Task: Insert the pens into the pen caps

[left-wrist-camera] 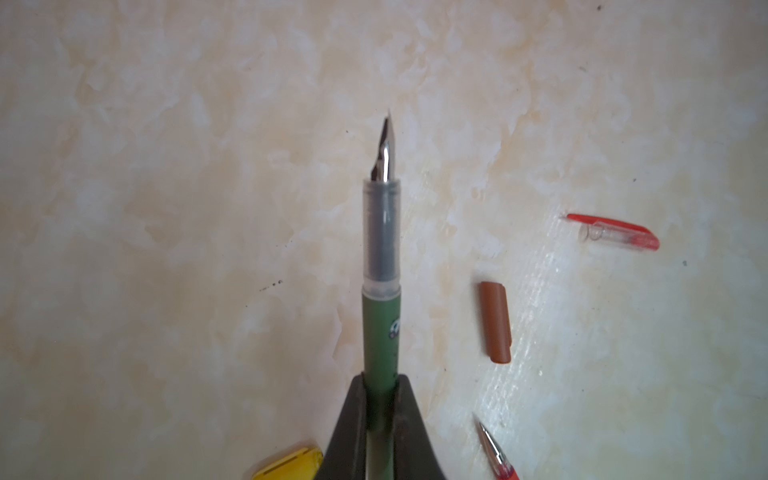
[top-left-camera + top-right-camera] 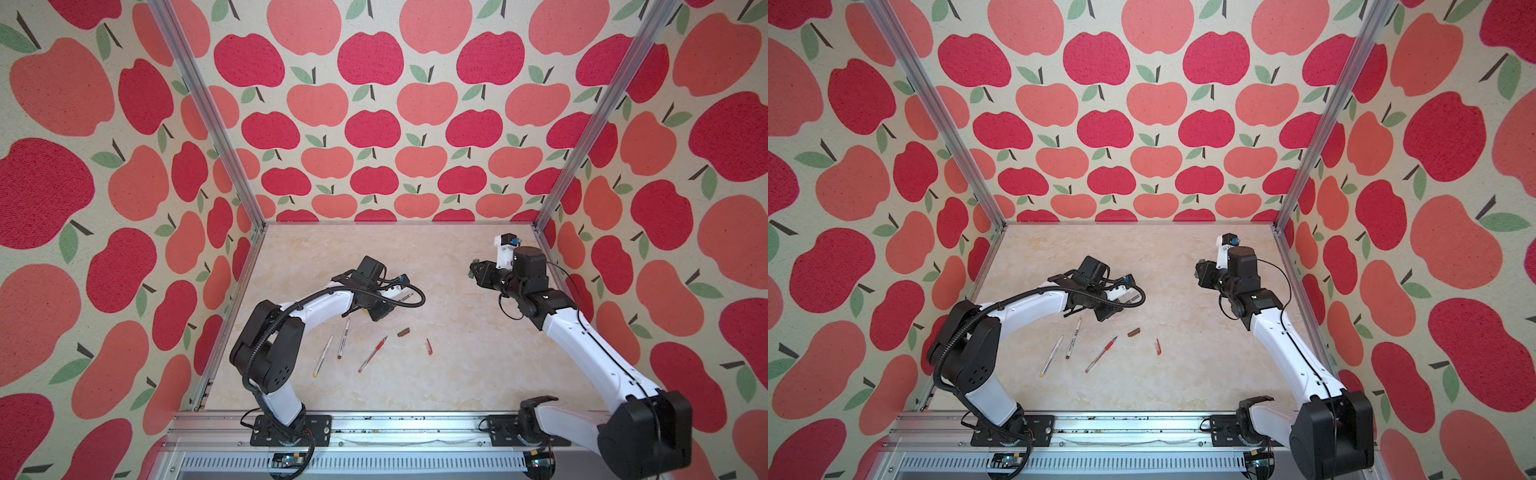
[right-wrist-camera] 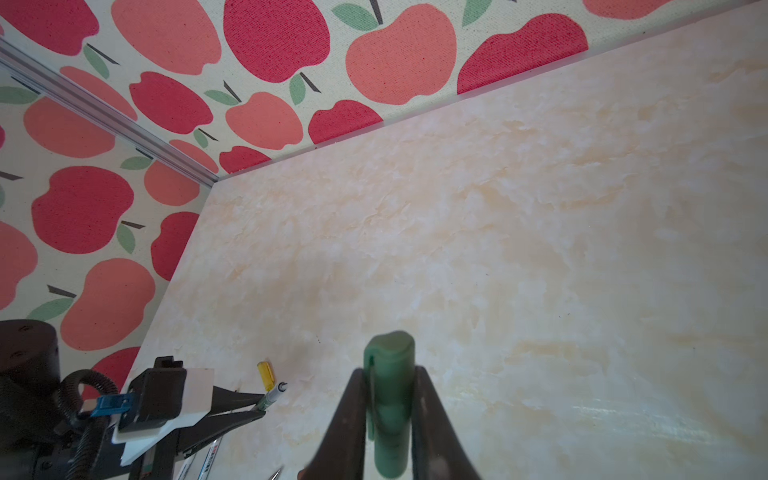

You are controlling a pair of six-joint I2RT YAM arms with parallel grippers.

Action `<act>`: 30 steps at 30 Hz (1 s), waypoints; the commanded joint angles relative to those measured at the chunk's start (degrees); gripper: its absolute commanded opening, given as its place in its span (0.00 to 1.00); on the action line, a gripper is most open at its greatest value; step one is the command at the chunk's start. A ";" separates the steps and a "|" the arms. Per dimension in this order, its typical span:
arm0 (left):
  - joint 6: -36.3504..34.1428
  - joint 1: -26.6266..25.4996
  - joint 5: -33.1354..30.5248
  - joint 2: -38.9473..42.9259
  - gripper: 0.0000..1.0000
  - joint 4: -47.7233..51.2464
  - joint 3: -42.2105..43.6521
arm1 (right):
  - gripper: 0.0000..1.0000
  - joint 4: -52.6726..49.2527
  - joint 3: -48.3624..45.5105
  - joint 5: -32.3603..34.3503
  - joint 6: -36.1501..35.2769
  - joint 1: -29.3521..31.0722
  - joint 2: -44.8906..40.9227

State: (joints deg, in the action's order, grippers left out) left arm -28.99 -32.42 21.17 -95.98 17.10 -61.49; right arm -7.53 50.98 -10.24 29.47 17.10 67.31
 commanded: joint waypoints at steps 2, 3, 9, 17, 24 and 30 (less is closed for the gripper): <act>6.67 0.77 6.95 4.99 0.00 -14.36 4.94 | 0.20 10.83 -3.90 -5.52 7.64 -0.23 -0.87; 7.86 1.02 8.36 6.01 0.00 -16.01 5.72 | 0.20 13.98 -4.90 -7.02 9.75 -0.14 -0.57; 15.05 1.38 15.65 9.95 0.00 -22.23 8.21 | 0.19 24.33 -6.20 -12.00 14.43 2.22 2.09; 20.03 0.52 17.24 13.69 0.00 -27.15 11.19 | 0.20 33.82 -4.59 -16.13 11.34 5.54 3.93; 23.11 -0.21 17.45 14.51 0.00 -30.09 12.22 | 0.19 41.08 -2.34 -18.74 13.09 8.05 6.74; 24.71 -0.75 17.33 15.10 0.00 -32.23 12.87 | 0.19 45.76 -2.64 -19.41 12.37 11.13 7.91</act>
State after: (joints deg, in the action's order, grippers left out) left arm -5.91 -32.84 36.97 -82.67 -12.47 -49.32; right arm 33.43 47.03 -28.23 41.89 27.35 74.74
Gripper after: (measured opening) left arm 0.111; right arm 0.192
